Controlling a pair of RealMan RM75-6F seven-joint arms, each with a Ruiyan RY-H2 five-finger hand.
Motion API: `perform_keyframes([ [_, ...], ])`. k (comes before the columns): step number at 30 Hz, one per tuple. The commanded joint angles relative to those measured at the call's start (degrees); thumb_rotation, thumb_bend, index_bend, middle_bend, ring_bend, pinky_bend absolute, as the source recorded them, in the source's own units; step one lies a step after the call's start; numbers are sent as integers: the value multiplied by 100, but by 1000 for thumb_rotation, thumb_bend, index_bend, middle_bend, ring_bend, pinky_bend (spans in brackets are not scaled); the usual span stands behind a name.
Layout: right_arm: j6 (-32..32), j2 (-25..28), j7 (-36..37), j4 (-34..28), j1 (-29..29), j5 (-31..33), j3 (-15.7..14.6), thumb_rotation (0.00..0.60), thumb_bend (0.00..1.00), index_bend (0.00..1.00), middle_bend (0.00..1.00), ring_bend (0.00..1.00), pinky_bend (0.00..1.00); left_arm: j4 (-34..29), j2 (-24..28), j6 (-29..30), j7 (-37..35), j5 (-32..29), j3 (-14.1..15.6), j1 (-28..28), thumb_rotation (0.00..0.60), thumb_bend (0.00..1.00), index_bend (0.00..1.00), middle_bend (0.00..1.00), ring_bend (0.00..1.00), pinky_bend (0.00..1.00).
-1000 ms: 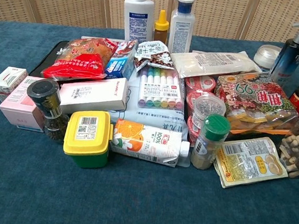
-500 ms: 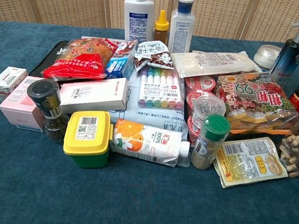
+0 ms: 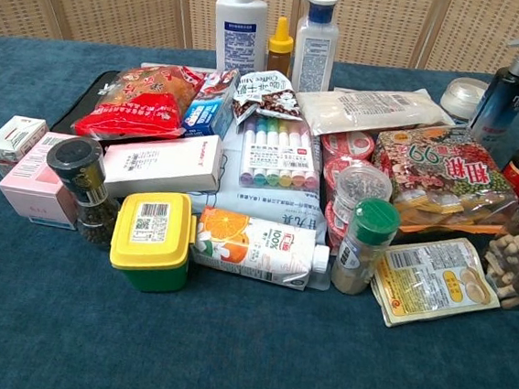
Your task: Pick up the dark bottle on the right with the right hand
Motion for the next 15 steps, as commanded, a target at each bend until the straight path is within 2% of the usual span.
perform_keyframes([
  [1, -138, -101, 189, 163, 125, -56, -6, 586, 292, 0, 0, 0, 0, -31, 15, 15, 20, 6, -1, 8, 494, 183, 183, 151, 88, 0],
  [15, -632, -547, 680, 727, 579, -234, -130, 584, 292, 0, 0, 0, 0, -180, 127, 79, 82, -11, -9, 60, 493, 184, 178, 145, 87, 0],
])
